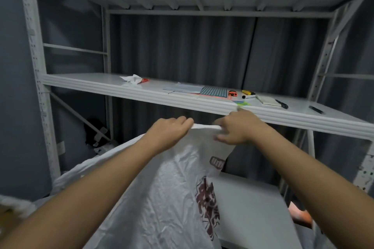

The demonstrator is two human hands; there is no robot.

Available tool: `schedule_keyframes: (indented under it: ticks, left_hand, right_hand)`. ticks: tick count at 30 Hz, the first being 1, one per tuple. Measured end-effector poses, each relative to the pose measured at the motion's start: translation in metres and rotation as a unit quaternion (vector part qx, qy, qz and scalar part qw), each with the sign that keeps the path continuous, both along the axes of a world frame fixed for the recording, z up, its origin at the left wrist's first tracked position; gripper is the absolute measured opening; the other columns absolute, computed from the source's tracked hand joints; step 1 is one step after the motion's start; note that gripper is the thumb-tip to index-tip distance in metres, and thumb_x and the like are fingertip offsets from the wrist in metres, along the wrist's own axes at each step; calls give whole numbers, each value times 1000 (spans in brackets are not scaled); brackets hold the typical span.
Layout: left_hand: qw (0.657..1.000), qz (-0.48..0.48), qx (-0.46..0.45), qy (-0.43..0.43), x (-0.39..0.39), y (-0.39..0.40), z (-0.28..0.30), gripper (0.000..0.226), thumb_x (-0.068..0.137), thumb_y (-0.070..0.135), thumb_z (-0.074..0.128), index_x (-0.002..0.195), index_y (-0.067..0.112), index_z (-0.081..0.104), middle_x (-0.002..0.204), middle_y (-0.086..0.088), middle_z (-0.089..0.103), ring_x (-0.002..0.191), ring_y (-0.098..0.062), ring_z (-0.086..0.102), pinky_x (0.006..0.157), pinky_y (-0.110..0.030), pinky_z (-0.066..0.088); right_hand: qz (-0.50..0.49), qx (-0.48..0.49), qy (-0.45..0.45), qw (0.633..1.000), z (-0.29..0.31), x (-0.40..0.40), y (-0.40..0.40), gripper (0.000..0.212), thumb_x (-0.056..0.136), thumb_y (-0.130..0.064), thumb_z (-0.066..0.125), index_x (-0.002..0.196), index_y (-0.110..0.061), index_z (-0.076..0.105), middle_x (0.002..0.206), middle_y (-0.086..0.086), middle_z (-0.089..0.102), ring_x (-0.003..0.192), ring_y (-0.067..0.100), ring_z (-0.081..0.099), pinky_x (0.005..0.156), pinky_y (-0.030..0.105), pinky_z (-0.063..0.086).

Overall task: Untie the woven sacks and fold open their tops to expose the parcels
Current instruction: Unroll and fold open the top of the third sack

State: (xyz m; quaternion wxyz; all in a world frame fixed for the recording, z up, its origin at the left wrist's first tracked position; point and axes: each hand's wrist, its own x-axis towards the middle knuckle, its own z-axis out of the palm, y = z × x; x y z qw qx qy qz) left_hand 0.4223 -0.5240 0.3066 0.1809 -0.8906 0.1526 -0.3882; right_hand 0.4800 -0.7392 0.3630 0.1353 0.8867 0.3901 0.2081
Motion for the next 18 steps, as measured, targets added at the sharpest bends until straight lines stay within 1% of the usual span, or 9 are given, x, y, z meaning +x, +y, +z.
schedule_keyframes:
  ticks: [1, 3, 6, 8, 10, 13, 14, 16, 18]
  left_hand:
    - [1000, -17, 15, -4, -1, 3, 2, 53, 57, 2, 80, 86, 14, 37, 64, -4, 47, 40, -23, 44, 37, -19, 8]
    - [999, -39, 3, 24, -5, 5, -1, 39, 74, 15, 74, 96, 15, 42, 76, -2, 54, 53, -23, 54, 38, -25, 25]
    - [943, -59, -264, 195, -17, 6, 4, 30, 92, 52, 49, 106, 26, 49, 92, 8, 61, 79, -17, 59, 64, -33, 43]
    - [904, -91, -333, 252, -20, 6, 4, 30, 93, 53, 45, 89, 25, 53, 80, 6, 60, 77, -19, 59, 65, -34, 42]
    - [963, -21, -196, 186, -20, 5, -1, 25, 99, 41, 40, 95, 19, 51, 86, -2, 62, 80, -28, 61, 59, -33, 37]
    - [998, -21, -38, 34, -19, 5, -6, 13, 83, 14, 47, 95, 15, 42, 68, -4, 58, 49, -25, 59, 41, -24, 24]
    - [999, -40, -22, 13, -19, 6, -10, 12, 81, 18, 46, 91, 17, 40, 62, -1, 55, 43, -22, 55, 38, -22, 22]
    - [982, -67, -131, 120, -21, 10, -8, 14, 92, 39, 45, 94, 25, 45, 73, 7, 57, 59, -14, 57, 46, -28, 35]
    - [891, -97, -328, 298, -28, 10, -6, 20, 92, 51, 49, 86, 31, 50, 77, 10, 56, 70, -10, 54, 62, -32, 42]
  right_hand:
    - [33, 13, 44, 998, -3, -3, 4, 36, 92, -53, 44, 120, -34, 56, 103, -1, 69, 98, 21, 60, 93, 37, 41]
    - [60, 22, 73, 995, -8, -5, 10, 33, 97, -39, 43, 128, -31, 51, 102, 2, 67, 93, 25, 61, 74, 36, 44]
    - [79, -35, -145, 986, -23, -6, 10, 49, 84, -11, 61, 132, -12, 49, 91, 10, 64, 68, 31, 63, 43, 29, 24]
    - [92, -24, -154, 983, -29, -5, 9, 72, 74, -9, 72, 140, -13, 44, 101, 8, 63, 68, 24, 63, 41, 25, 22]
    - [84, 28, 18, 996, -30, -6, 13, 70, 88, -25, 59, 149, -28, 24, 136, 0, 45, 102, 23, 59, 62, 31, 42]
    - [102, 120, 275, 948, -29, -18, 18, 38, 94, -44, 52, 129, -30, 49, 124, -4, 58, 108, 17, 57, 91, 38, 46]
    - [110, 119, 245, 956, -29, -21, 19, 23, 96, -37, 50, 115, -27, 56, 110, -2, 64, 101, 19, 59, 84, 37, 46]
    - [57, 39, 54, 996, -29, -23, 18, 21, 96, -22, 44, 113, -24, 55, 102, 3, 65, 94, 28, 60, 66, 34, 38]
    - [16, -34, -69, 997, -32, -23, 16, 31, 94, -18, 41, 125, -23, 47, 106, 3, 64, 95, 29, 61, 62, 32, 33]
